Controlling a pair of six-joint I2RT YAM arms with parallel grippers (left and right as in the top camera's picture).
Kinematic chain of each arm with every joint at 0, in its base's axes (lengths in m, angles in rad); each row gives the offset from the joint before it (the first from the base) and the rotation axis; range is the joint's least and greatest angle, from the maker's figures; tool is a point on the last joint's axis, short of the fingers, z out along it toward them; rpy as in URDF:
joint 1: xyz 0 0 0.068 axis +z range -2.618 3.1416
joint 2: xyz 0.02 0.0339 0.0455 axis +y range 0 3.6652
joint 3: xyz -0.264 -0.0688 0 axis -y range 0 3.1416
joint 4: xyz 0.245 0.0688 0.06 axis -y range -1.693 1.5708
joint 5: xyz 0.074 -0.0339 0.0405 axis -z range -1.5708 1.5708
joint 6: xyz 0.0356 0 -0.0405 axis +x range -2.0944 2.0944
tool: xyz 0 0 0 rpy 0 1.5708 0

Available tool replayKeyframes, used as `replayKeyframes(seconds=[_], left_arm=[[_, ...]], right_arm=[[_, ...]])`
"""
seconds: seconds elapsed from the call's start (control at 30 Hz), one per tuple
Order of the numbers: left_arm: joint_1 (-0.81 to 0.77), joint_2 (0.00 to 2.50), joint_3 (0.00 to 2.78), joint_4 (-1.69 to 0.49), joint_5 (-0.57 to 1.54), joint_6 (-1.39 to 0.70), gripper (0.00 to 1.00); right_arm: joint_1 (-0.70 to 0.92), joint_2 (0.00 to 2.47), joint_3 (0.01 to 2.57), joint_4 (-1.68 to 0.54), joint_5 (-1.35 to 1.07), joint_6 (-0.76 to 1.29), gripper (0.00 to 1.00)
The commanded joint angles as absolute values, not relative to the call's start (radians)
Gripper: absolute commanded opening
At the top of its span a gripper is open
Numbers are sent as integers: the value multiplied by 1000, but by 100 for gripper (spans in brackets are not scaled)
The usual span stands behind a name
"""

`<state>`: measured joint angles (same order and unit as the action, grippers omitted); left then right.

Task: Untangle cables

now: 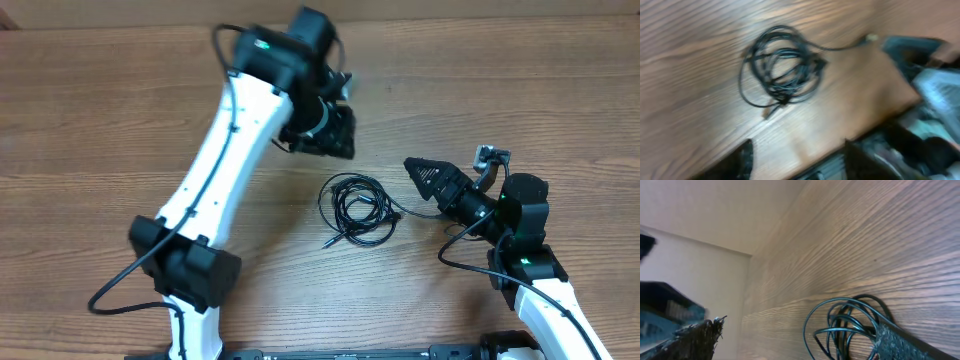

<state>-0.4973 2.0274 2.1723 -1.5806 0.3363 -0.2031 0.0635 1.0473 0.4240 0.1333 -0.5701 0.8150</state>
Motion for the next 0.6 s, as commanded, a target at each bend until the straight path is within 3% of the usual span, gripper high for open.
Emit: replayKeyframes(seconds=[0.0, 0.17, 0.33, 0.57], left_arm=[[-532, 2025, 2066, -1540, 129, -269, 71], [-527, 2025, 1924, -1468, 157, -204, 75], [-543, 2025, 1813, -1389, 392, 25, 77], [-593, 2025, 1676, -1152, 339, 31, 78]], right_arm=[[62, 1045, 434, 128, -547, 814, 100], [28, 1045, 434, 101, -548, 814, 100], [-33, 1045, 434, 68, -548, 814, 100], [-56, 1045, 434, 9, -552, 813, 100]])
